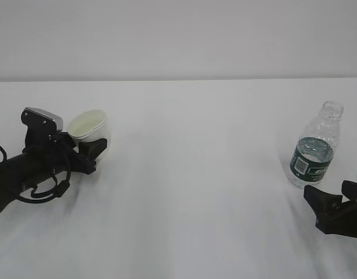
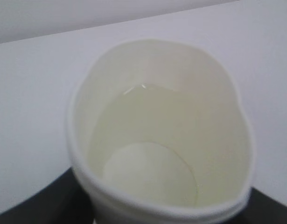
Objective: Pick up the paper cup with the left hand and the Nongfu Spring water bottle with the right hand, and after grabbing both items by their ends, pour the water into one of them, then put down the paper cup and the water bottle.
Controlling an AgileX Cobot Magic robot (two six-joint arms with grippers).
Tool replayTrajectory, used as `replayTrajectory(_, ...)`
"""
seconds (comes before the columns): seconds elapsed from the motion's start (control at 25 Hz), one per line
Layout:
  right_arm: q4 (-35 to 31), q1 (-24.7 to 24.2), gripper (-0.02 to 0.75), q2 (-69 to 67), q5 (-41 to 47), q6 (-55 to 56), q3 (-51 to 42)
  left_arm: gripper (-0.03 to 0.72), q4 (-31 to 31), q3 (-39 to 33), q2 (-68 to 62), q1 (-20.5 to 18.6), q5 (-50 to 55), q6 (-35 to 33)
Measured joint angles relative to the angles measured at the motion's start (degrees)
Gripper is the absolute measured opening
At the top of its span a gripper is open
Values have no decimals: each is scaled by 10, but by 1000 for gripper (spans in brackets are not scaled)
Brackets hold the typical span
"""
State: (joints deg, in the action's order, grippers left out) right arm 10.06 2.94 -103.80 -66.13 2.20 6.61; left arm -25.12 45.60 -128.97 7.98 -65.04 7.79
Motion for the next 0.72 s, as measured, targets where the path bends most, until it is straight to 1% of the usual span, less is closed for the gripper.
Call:
replayTrajectory(0.28, 1, 0, 589, 0, 0, 0, 0, 519, 1, 0, 0, 0, 0, -1)
replayTrajectory(0.52, 3, 0, 588, 0, 0, 0, 0, 626, 2, 0, 0, 0, -3, -1)
replayTrajectory(0.72, 3, 0, 588, 0, 0, 0, 0, 675, 2, 0, 0, 0, -3, -1)
